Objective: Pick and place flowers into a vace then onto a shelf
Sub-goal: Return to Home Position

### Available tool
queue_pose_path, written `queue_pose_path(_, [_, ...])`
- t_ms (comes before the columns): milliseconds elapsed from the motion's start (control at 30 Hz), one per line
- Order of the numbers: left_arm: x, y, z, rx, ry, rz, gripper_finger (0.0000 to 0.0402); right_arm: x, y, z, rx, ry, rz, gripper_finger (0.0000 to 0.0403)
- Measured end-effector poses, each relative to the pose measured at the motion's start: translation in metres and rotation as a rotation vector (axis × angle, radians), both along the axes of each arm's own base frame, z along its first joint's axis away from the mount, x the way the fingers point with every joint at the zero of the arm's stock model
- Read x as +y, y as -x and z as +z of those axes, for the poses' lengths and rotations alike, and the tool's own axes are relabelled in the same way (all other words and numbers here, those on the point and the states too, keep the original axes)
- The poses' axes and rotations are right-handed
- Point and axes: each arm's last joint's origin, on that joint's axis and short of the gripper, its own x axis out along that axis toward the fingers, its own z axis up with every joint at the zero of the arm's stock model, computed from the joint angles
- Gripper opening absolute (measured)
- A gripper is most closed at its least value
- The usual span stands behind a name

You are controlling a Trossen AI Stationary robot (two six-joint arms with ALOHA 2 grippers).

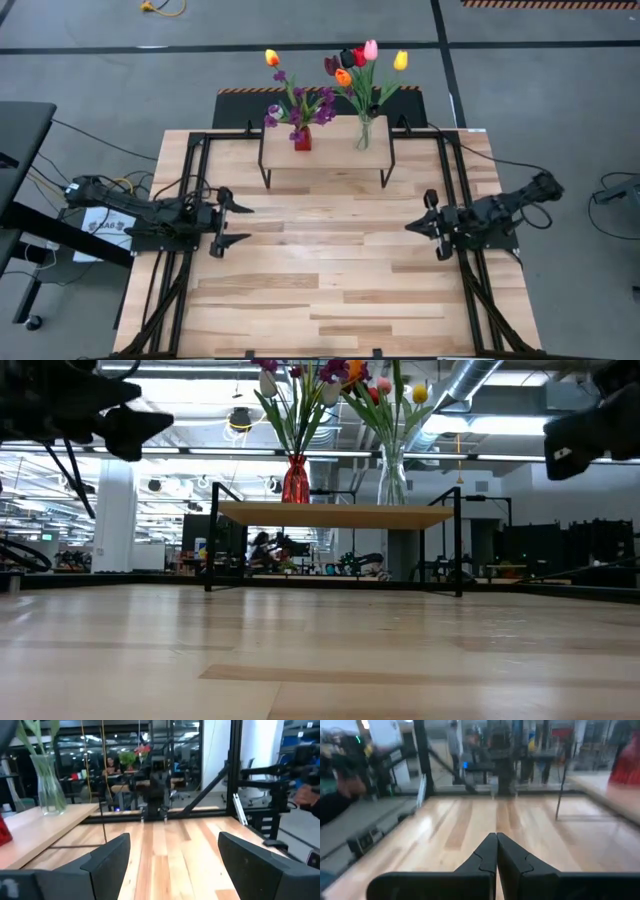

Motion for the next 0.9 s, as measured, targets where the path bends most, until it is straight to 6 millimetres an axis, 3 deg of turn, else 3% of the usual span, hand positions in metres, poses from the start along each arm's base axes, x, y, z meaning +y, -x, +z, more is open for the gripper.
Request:
queue_pose_path(400, [0.001,0.018,-0.005,0.016,-0.029,-0.137,0.0291,0.001,0.000,-0.004,0.069,0.058,-0.026,0.0000])
queue_pose_path(900, [0.004,0.017,-0.004,0.002,0.001,-0.035,0.0291,0.001,0.000,-0.004,0.073,0.028,-0.029,0.0000])
